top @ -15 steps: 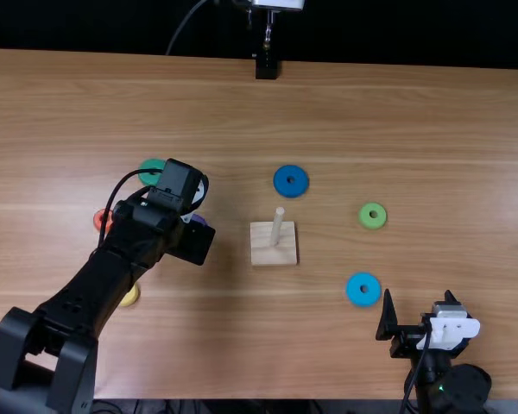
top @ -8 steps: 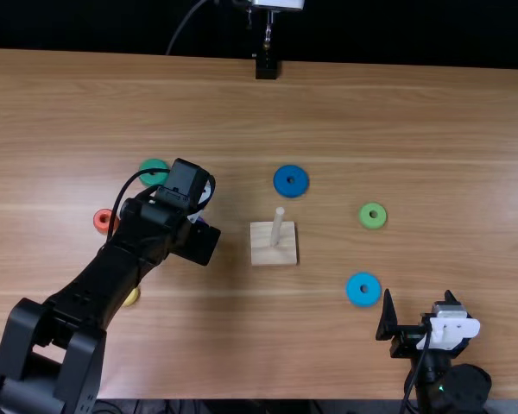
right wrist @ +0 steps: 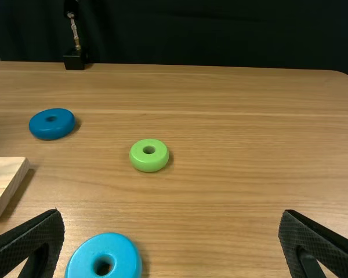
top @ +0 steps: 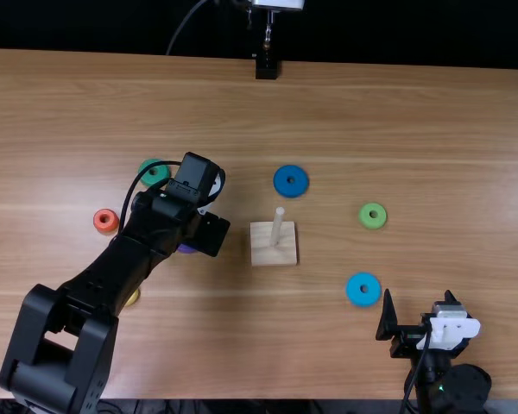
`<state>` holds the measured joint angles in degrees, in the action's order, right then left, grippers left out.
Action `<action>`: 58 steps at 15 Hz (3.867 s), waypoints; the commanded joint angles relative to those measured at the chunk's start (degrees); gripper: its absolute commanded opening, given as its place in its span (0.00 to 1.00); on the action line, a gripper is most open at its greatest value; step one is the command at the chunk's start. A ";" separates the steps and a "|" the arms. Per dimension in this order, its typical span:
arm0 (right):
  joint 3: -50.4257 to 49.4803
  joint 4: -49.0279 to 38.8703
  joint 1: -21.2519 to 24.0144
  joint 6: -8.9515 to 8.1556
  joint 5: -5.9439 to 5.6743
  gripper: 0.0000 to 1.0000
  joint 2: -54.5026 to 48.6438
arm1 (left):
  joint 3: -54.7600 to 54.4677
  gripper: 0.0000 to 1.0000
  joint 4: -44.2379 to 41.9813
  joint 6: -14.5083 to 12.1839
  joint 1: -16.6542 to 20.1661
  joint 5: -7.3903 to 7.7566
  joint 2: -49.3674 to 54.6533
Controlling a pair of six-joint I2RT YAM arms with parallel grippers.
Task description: Build the Hanoi tower: stack the rings onto the peg from bottom to top in this color order: purple, dark blue, light blue, dark green, light green, yellow, orange.
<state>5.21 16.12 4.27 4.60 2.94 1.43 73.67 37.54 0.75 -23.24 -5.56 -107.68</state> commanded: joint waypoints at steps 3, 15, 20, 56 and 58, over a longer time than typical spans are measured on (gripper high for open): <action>-4.33 1.87 0.03 0.15 -0.62 1.00 -0.99 | 1.13 1.00 0.01 -0.44 -0.22 0.29 -2.45; -4.33 1.87 0.03 0.15 -0.62 1.00 -0.99 | 0.60 0.00 0.01 -0.97 -0.13 0.08 -4.38; -4.33 1.87 0.03 0.15 -0.62 1.00 -0.99 | 1.92 0.00 1.59 -0.86 -0.22 -0.13 -3.94; -4.33 1.87 0.03 0.15 -0.72 1.00 -0.99 | 48.41 0.00 33.12 13.80 -18.68 0.29 -6.76; -4.33 1.87 0.03 0.15 -0.62 1.00 -0.99 | 48.32 0.00 33.12 13.70 -18.59 0.29 -6.84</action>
<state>5.21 16.14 4.27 4.60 2.96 1.43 120.70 70.81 13.96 -41.63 -5.37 -113.89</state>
